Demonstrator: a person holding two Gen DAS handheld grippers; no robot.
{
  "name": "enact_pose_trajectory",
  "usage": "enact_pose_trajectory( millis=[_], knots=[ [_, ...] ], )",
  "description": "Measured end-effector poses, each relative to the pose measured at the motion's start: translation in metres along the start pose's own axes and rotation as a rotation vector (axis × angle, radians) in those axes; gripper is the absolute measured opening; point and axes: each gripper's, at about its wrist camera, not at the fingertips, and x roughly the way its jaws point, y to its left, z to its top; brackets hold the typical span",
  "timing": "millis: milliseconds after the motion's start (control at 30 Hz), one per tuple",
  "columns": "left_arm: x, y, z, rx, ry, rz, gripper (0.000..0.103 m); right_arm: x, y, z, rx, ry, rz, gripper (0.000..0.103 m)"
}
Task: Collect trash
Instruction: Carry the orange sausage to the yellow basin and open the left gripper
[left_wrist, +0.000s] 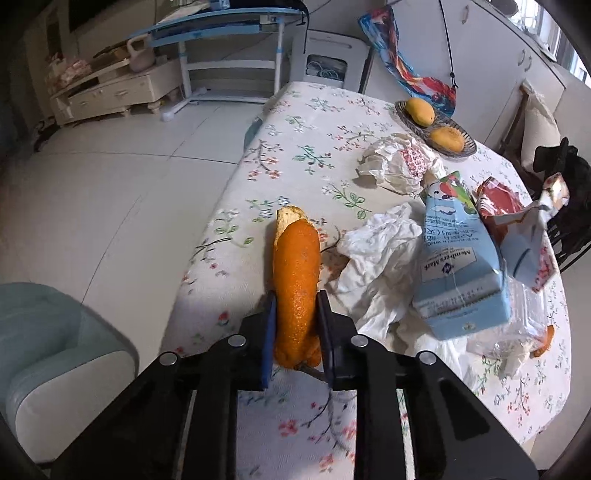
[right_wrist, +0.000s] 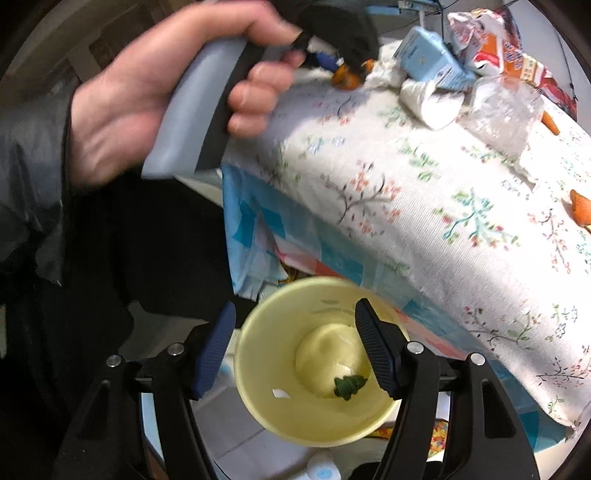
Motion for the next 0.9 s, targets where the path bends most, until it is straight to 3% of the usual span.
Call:
enact_pose_trajectory(
  millis=[433,633,900],
  knots=[
    [-0.09,0.007,-0.052,0.092,-0.158,0.01,0.02,-0.061,-0.015,0.012,0.097,-0.274,-0.071,0.065],
    [-0.122,0.002,-0.089,0.152,-0.195,0.005,0.02,-0.084,-0.035,0.01,0.216,-0.382,-0.113,0.067],
    [-0.147,-0.009,-0.132,0.216,-0.202,-0.02,0.02,-0.092,-0.051,0.008,0.308,-0.459,-0.139,0.068]
  ],
)
